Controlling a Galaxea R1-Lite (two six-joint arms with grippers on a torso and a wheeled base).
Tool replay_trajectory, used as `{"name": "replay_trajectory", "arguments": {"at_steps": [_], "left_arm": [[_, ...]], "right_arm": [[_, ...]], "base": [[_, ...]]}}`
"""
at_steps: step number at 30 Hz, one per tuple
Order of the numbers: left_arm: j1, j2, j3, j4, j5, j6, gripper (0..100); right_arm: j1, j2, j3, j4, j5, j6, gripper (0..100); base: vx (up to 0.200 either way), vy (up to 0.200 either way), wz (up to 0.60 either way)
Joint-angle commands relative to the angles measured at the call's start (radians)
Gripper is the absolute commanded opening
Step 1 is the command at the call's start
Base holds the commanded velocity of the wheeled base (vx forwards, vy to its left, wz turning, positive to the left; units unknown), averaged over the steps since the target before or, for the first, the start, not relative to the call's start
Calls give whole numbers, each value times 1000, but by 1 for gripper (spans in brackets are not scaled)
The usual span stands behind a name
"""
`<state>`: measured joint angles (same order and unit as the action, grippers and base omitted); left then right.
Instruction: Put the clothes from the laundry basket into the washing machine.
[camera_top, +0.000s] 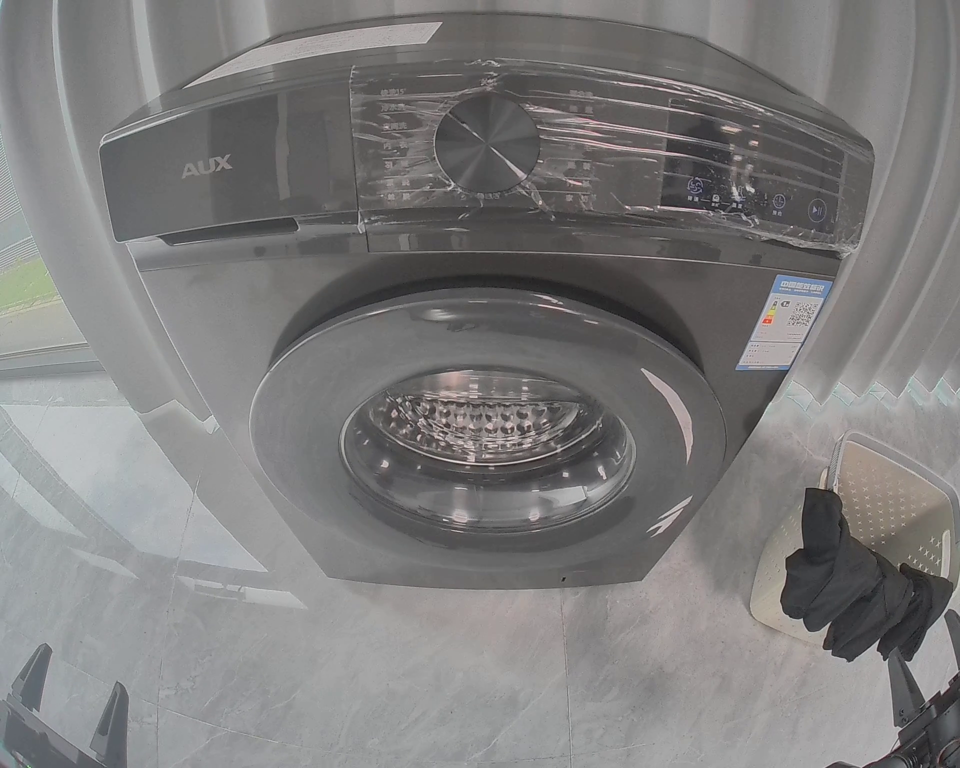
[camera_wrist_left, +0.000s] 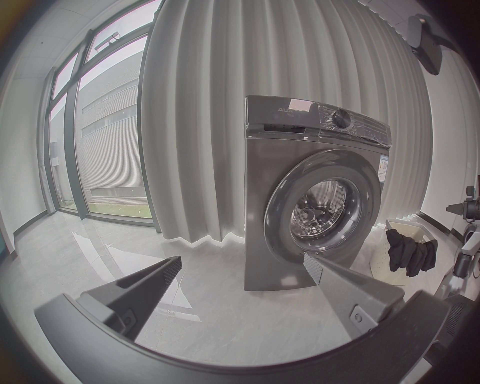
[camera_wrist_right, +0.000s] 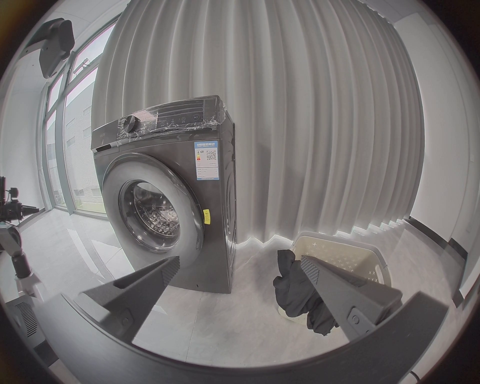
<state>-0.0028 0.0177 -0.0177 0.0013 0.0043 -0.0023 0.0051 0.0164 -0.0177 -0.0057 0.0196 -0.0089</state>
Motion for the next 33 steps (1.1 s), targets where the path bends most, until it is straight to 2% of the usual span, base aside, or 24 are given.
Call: {"name": "replay_trajectory", "arguments": {"at_steps": [1, 11, 14, 16, 17, 21, 22, 23, 24, 25, 29, 30, 31, 33], "left_arm": [[0, -15, 18, 0, -1, -1, 100], [0, -15, 18, 0, 0, -1, 100], [0, -15, 16, 0, -1, -1, 100], [0, -15, 18, -1, -1, -1, 100], [1, -15, 18, -1, -1, 1, 100], [0, -15, 18, -1, -1, -5, 100], [0, -15, 18, -1, -1, -5, 100], [0, -15, 18, -1, -1, -5, 100], [0, -15, 18, -1, -1, -4, 100], [0, -15, 18, -1, -1, -5, 100], [0, -15, 16, -1, -1, -7, 100], [0, -15, 16, -1, -1, -7, 100], [0, -15, 18, -1, -1, -7, 100], [0, -15, 18, -1, -1, -5, 100]], "right_arm": [[1, -7, 18, 4, -1, 1, 100], [1, -10, 12, -14, 13, -8, 100], [12, 42, -194, -62, 34, 6, 100], [12, 54, -208, -59, 36, 6, 100], [21, 154, -286, -20, 74, 6, 100], [47, 263, -294, -11, 226, 21, 100], [49, 301, -297, -22, 252, 35, 100], [49, 301, -297, -22, 252, 35, 100], [50, 386, -318, -39, 301, 67, 100], [50, 427, -327, -49, 335, 78, 100], [65, 600, -363, -99, 468, 76, 100], [65, 600, -363, -99, 468, 76, 100], [79, 683, -378, -128, 499, 76, 100], [96, 760, -398, -155, 502, 76, 100]], "base": [[0, 0, 0], [0, 0, 0], [0, 0, 0], [0, 0, 0], [0, 0, 0], [0, 0, 0], [0, 0, 0], [0, 0, 0], [0, 0, 0], [0, 0, 0], [0, 50, 0], [0, 200, 0], [0, 200, 0], [0, 200, 0]]}}
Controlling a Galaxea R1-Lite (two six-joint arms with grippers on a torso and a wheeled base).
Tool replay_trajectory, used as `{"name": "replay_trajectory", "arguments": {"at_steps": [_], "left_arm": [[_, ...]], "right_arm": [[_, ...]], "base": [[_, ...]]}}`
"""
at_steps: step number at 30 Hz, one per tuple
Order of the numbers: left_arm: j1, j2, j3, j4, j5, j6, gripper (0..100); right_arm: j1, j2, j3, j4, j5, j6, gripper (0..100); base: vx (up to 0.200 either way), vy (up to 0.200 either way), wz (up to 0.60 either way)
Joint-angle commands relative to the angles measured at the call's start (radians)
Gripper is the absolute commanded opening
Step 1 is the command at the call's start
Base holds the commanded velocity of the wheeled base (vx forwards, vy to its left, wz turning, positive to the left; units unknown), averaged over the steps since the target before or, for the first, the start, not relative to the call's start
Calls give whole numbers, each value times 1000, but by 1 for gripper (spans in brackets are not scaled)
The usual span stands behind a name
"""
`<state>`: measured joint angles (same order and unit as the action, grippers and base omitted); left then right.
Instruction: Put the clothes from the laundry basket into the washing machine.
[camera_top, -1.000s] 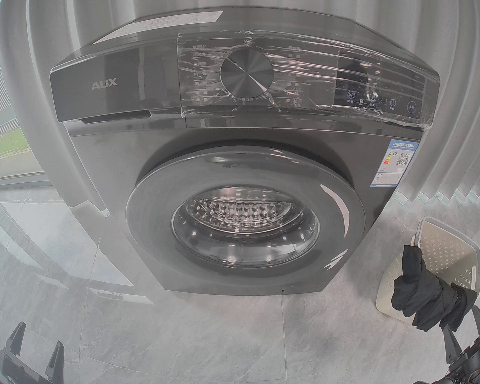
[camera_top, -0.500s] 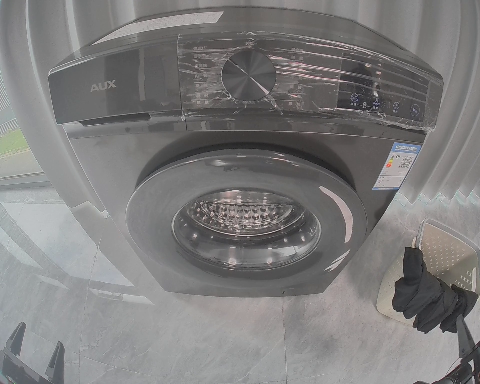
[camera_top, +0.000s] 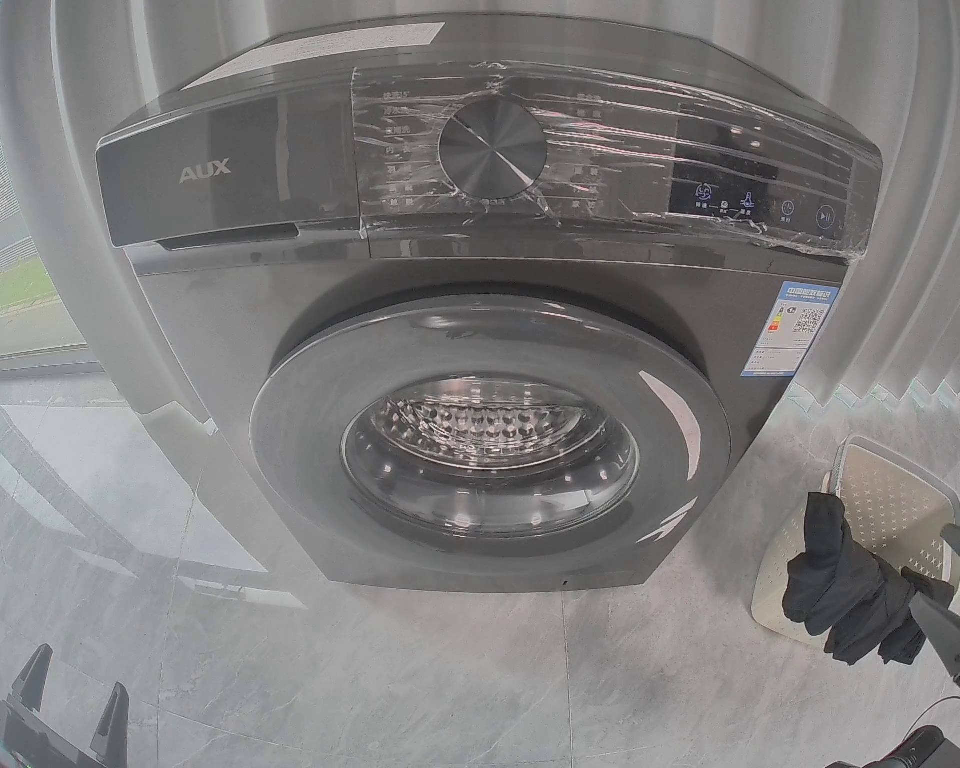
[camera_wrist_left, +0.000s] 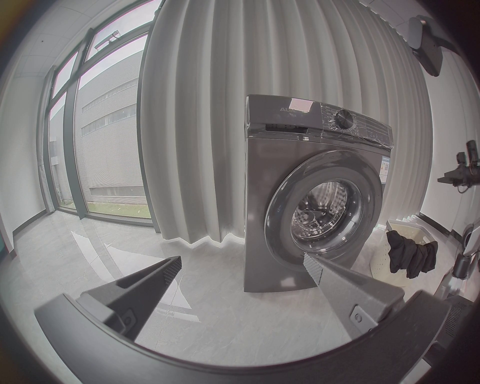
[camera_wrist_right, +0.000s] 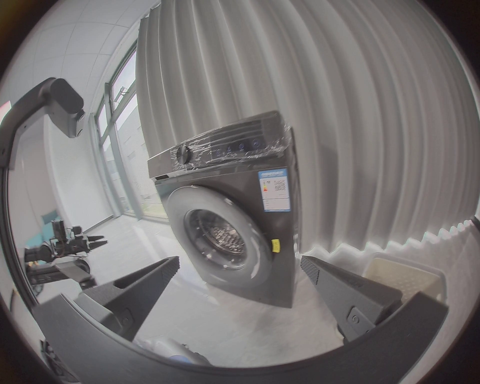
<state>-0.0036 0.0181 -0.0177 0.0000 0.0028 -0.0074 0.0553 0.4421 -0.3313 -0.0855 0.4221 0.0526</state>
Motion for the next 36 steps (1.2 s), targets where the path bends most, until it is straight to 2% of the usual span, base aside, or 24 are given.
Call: {"name": "replay_trajectory", "arguments": {"at_steps": [1, 4, 10, 15, 20, 25, 36], "left_arm": [[1, -15, 18, 0, 0, 0, 100], [1, -15, 18, 0, 0, 0, 100], [1, -15, 18, 0, 0, 1, 100], [1, -15, 18, 0, 0, 1, 100], [1, -15, 18, 0, 0, 0, 100], [1, -15, 16, 0, 0, 0, 100], [1, -15, 16, 0, 0, 0, 100]], "right_arm": [[58, 365, -94, -89, 99, 15, 100], [116, 472, -118, -168, 96, 26, 100], [156, 638, -130, -304, 86, 26, 100], [161, 767, -143, -396, 46, 26, 100], [155, 879, -157, -500, 32, 27, 100], [161, 954, -187, -525, -3, 41, 100], [178, 1055, -222, -602, -6, 47, 100]], "base": [[0, 200, 0], [0, 0, 0], [0, 0, 0], [0, 0, 0], [0, 0, 0], [0, 0, 0], [0, 0, 0]]}}
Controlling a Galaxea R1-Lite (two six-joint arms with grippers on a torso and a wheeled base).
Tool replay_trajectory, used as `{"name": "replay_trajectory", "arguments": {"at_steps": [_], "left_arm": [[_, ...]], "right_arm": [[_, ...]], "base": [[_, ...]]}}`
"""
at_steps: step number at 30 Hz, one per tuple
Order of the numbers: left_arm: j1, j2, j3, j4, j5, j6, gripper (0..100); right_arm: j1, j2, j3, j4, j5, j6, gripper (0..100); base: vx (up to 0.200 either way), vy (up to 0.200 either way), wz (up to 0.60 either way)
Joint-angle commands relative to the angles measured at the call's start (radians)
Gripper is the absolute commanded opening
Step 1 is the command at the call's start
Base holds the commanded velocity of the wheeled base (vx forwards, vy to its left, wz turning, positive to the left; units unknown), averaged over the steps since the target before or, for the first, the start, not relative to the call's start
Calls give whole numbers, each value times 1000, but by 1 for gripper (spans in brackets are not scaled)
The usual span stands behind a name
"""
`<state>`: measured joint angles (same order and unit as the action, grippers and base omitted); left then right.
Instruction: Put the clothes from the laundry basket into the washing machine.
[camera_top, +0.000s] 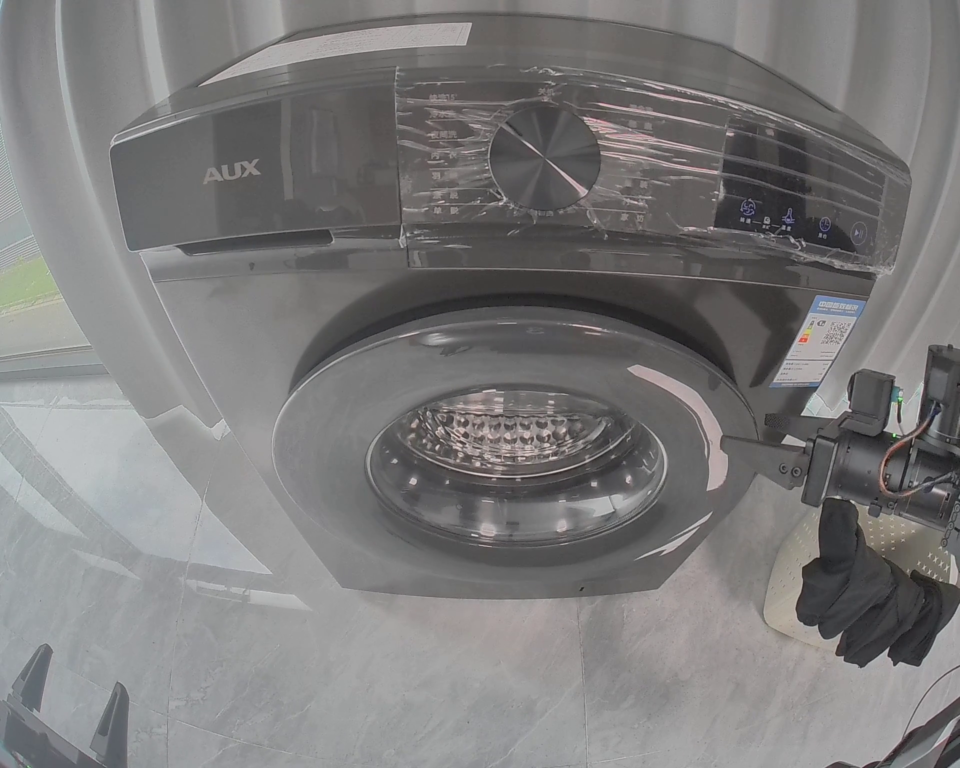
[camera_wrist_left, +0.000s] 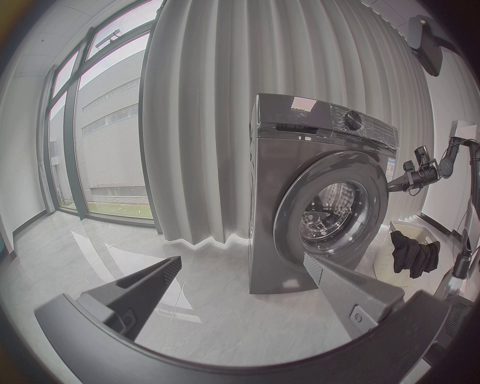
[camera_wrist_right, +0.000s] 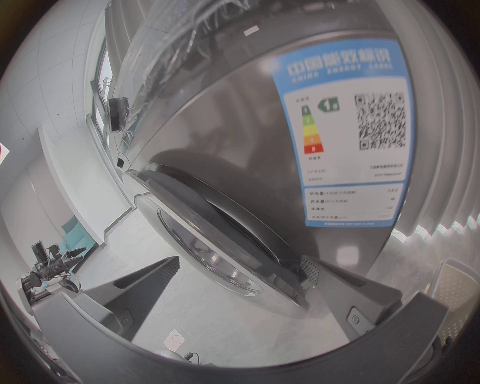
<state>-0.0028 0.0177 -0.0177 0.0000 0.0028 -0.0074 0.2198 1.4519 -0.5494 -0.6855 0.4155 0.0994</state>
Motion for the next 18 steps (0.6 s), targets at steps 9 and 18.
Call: {"name": "replay_trajectory", "arguments": {"at_steps": [9, 18], "left_arm": [[0, -15, 18, 0, 0, 0, 100], [0, -15, 18, 0, 0, 0, 100]], "right_arm": [[52, 65, -4, -19, 0, 8, 100], [82, 58, 28, -32, 3, 10, 100]], "base": [[0, 0, 0], [0, 0, 0]]}}
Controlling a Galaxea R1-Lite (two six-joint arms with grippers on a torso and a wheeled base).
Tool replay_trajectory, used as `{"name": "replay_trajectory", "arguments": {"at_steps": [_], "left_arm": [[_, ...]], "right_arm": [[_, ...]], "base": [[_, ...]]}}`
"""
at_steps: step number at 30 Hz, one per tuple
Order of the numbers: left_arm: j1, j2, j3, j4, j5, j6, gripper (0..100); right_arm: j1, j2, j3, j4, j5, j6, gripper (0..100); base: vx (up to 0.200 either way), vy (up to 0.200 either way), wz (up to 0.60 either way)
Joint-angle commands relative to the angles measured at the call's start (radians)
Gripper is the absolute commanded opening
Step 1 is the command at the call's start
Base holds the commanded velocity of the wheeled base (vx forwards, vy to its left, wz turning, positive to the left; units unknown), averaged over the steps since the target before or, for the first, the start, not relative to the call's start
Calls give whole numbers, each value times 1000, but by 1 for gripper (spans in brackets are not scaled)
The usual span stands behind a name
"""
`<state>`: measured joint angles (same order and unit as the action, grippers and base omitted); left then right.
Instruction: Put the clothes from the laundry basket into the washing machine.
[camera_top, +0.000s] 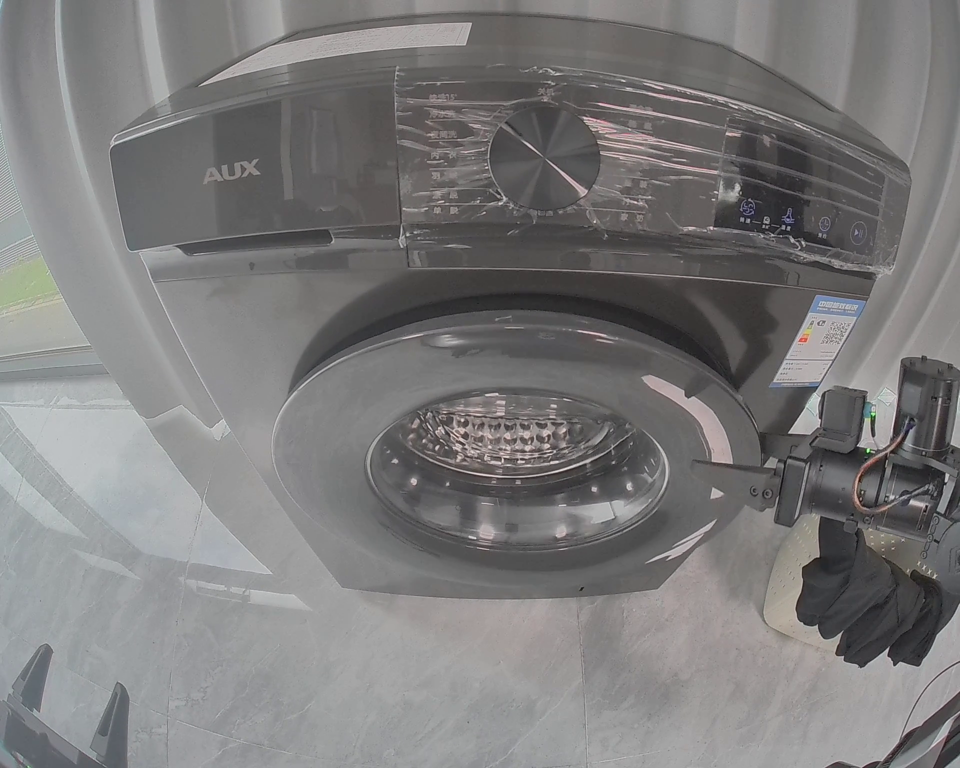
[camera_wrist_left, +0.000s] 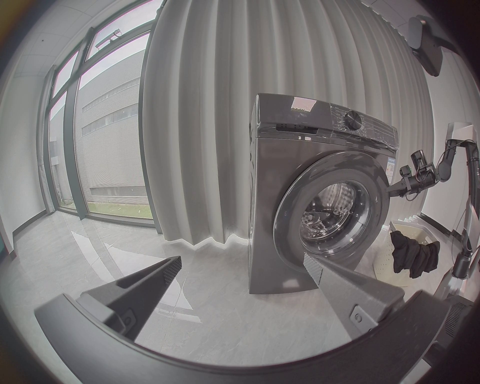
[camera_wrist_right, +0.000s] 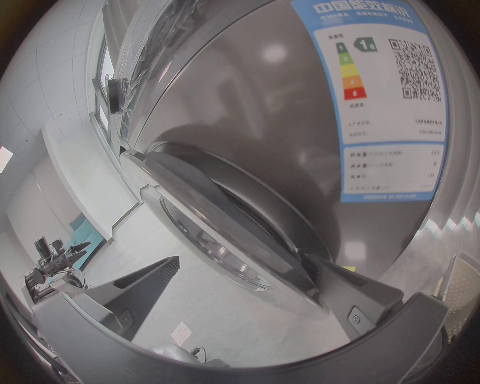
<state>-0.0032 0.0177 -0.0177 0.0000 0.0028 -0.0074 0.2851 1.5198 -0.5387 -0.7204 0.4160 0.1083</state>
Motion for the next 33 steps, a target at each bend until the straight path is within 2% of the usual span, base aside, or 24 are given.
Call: {"name": "replay_trajectory", "arguments": {"at_steps": [1, 11, 14, 19, 27, 33], "left_arm": [[0, -15, 18, 0, 0, 0, 100], [0, -15, 18, 0, 0, 1, 100], [0, -15, 18, 0, 0, 1, 100], [0, -15, 16, 0, 0, -2, 100], [0, -15, 18, 0, 0, -2, 100], [0, -15, 16, 0, 0, 1, 100]], "right_arm": [[20, -13, 26, 3, 3, 1, 100], [83, -217, 187, 9, 14, -6, 100], [143, -349, 249, 18, 10, -4, 100], [147, -415, 253, 19, 7, -2, 100], [138, -391, 246, 15, 0, -1, 100], [74, -265, 178, 4, -2, -1, 100]], "base": [[0, 0, 0], [0, 0, 0], [0, 0, 0], [0, 0, 0], [-200, 0, 0], [-33, 0, 0]]}}
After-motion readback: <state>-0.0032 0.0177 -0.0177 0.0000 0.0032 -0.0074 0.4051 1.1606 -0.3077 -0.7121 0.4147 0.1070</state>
